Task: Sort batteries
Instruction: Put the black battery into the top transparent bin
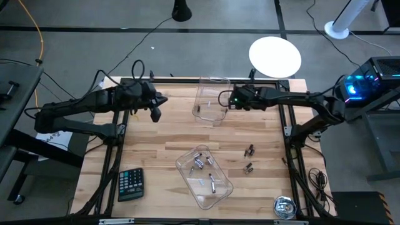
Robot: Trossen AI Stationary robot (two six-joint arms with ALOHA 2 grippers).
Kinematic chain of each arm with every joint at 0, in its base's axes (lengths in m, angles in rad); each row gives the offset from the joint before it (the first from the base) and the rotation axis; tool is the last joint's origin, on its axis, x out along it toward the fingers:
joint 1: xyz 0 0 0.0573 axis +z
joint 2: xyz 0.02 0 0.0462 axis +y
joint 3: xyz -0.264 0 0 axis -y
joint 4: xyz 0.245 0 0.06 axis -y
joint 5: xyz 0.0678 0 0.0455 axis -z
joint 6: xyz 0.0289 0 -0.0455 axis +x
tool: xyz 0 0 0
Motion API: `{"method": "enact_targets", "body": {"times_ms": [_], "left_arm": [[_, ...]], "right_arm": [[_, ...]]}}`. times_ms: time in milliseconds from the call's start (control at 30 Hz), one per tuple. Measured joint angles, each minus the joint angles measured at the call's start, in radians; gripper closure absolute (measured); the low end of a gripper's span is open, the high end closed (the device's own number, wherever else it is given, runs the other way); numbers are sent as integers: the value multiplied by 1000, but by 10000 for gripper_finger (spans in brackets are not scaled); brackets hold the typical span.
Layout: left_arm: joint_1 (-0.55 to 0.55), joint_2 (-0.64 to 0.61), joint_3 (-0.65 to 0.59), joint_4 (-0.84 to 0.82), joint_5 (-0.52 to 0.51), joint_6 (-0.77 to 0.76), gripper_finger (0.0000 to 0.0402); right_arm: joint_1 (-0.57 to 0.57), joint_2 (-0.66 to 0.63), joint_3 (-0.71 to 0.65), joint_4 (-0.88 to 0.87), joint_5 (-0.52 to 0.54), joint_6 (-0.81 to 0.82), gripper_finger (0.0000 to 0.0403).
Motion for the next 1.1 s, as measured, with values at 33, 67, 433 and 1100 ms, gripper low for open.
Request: {"method": "enact_targets", "body": {"times_ms": [33,67,433,1100], "left_arm": [[0,2,0,-2,-9,-1,401],[0,4,0,3,-15,-1,401],[0,12,0,11,-19,-2,402],[2,12,0,10,-21,6,401]], "right_arm": [[-3,4,-29,49,-19,3,271],[-6,8,-54,102,-28,2,276],[-4,123,-128,464,-147,30,285],[-3,265,-128,644,-194,161,285]]}}
